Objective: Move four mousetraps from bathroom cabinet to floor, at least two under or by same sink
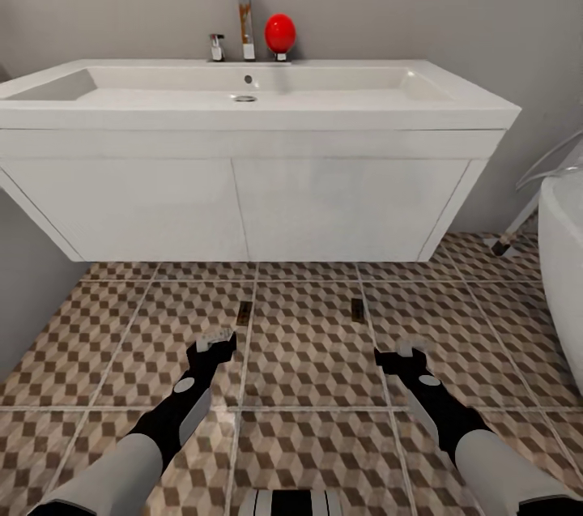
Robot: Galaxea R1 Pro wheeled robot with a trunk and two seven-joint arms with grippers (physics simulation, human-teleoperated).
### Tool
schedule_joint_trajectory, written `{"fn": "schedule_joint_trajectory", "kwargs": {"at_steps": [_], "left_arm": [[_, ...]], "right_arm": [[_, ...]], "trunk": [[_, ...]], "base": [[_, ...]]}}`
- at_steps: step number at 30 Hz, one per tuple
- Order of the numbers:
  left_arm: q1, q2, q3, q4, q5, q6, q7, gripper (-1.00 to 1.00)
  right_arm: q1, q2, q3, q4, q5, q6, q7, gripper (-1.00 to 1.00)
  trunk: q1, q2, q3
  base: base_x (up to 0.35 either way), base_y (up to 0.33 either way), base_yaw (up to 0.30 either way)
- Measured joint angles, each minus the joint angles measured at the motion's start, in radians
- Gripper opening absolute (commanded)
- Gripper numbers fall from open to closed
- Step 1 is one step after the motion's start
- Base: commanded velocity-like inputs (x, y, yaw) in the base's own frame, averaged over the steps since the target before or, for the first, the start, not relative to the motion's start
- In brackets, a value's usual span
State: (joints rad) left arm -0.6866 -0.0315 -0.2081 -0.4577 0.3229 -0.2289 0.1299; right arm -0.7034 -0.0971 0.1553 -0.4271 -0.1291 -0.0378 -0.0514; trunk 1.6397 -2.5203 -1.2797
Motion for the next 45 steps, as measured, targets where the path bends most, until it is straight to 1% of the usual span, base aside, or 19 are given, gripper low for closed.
{"fn": "schedule_joint_trajectory", "kwargs": {"at_steps": [23,28,38,45], "left_arm": [[0.000,0.003,0.005,0.004,0.001,0.001,0.001,1.00],[0.000,0.009,0.007,0.005,0.003,0.001,-0.001,1.00],[0.001,0.013,0.007,0.009,0.003,0.001,-0.001,1.00],[0.003,0.010,0.007,0.042,0.004,0.001,-0.003,1.00]], "right_arm": [[0.000,0.000,0.000,0.000,0.000,0.000,0.000,1.00],[0.000,0.000,0.001,0.000,0.000,-0.001,0.000,1.00],[0.000,0.000,-0.001,0.001,-0.001,-0.001,0.000,1.00],[0.002,-0.001,0.000,0.005,-0.009,0.000,0.000,1.00]], "trunk": [[-0.010,0.005,0.089],[-0.013,0.007,0.108],[-0.017,0.009,0.147],[-0.020,0.011,0.174]], "base": [[0.000,0.000,0.000],[0.000,0.000,0.000],[0.000,0.000,0.000],[0.000,0.000,0.000]]}}
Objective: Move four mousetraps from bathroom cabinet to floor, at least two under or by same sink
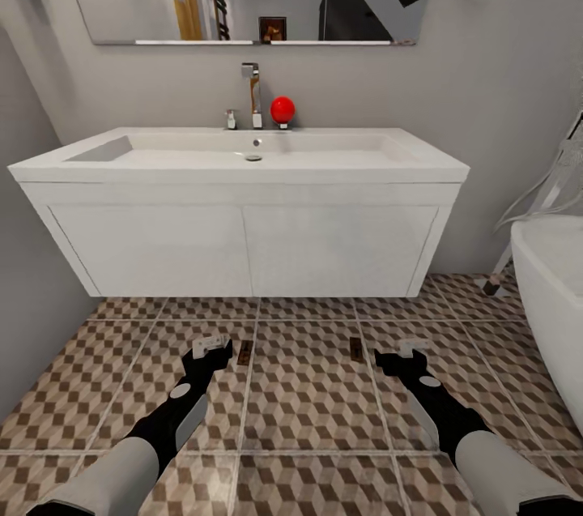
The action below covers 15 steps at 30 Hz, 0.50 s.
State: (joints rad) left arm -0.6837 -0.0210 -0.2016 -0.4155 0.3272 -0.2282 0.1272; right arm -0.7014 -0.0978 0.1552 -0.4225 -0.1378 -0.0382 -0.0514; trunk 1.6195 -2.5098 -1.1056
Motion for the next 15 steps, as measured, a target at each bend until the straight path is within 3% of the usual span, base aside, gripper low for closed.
{"fn": "schedule_joint_trajectory", "kwargs": {"at_steps": [15], "left_arm": [[0.000,0.002,0.001,0.052,0.003,-0.004,0.000,1.00]], "right_arm": [[0.005,-0.001,0.000,0.052,-0.006,-0.001,0.000,1.00]], "trunk": [[-0.007,0.004,0.058]], "base": [[0.000,0.000,0.000]]}}
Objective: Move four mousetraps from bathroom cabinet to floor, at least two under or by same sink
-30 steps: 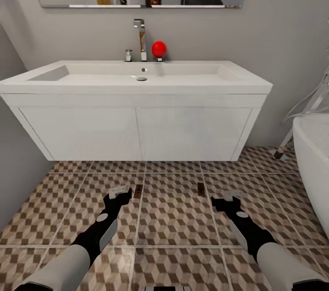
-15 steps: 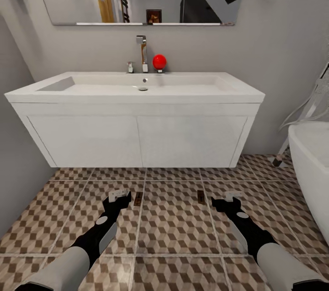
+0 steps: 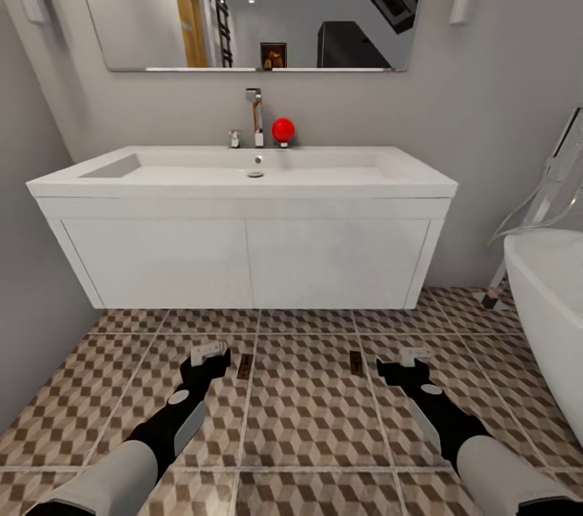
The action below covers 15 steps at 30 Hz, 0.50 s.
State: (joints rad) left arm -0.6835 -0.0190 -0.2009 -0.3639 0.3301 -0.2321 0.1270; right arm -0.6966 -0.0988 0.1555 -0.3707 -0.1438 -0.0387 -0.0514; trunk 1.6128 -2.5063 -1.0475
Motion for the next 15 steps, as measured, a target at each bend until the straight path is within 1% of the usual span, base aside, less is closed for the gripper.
{"fn": "schedule_joint_trajectory", "kwargs": {"at_steps": [9,15], "left_arm": [[0.000,0.001,0.001,0.014,-0.001,0.001,-0.001,1.00],[0.000,0.002,0.001,0.058,0.000,0.001,-0.001,1.00]], "right_arm": [[0.001,0.000,-0.001,0.054,-0.003,-0.004,0.000,1.00],[0.001,0.000,0.000,0.113,-0.002,-0.006,0.000,1.00]], "trunk": [[-0.004,0.002,0.035],[-0.007,0.004,0.058]], "base": [[0.000,0.000,0.000],[0.000,0.000,0.000]]}}
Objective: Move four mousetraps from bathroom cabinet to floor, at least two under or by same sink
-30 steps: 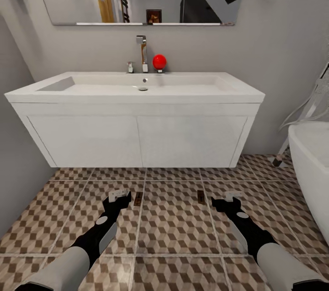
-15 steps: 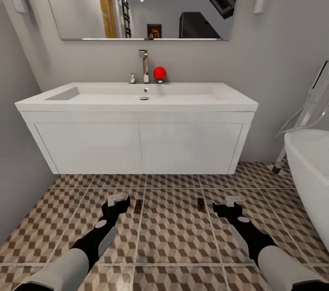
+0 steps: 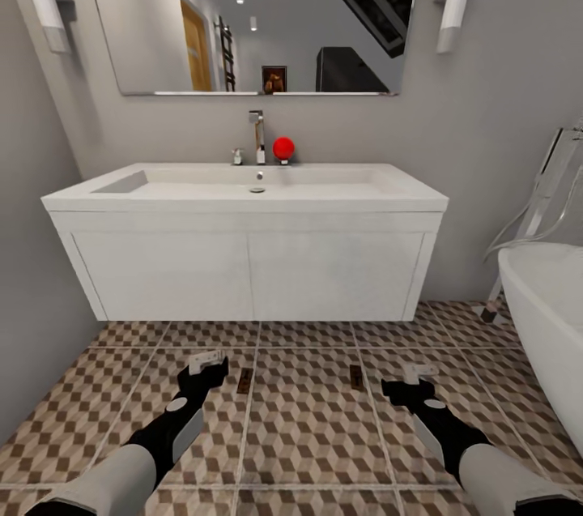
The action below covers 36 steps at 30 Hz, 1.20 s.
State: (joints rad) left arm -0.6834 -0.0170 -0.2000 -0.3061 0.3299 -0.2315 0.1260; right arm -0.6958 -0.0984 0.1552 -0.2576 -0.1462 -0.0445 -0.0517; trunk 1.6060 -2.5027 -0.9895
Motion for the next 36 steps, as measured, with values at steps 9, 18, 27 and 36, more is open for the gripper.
{"fn": "schedule_joint_trajectory", "kwargs": {"at_steps": [9,18,27,36], "left_arm": [[0.000,0.005,0.000,0.072,-0.001,-0.003,-0.001,1.00],[0.001,0.004,0.000,0.127,0.000,-0.004,-0.001,1.00],[0.003,0.001,0.000,0.185,0.001,-0.004,-0.001,1.00],[0.004,-0.001,0.000,0.218,0.001,-0.005,0.005,1.00]], "right_arm": [[0.000,0.000,-0.001,0.057,0.000,-0.001,0.000,1.00],[0.001,-0.001,-0.001,0.104,0.004,-0.026,0.000,1.00],[0.001,-0.001,0.000,0.142,0.008,-0.048,-0.001,1.00],[0.003,-0.001,-0.001,0.155,0.009,-0.051,-0.001,1.00]], "trunk": [[-0.004,0.002,0.035],[-0.025,0.038,0.066],[-0.059,0.101,0.094],[-0.090,0.157,0.119]], "base": [[0.000,0.000,0.000],[0.000,0.000,0.000],[0.000,0.000,0.000],[0.000,0.000,0.000]]}}
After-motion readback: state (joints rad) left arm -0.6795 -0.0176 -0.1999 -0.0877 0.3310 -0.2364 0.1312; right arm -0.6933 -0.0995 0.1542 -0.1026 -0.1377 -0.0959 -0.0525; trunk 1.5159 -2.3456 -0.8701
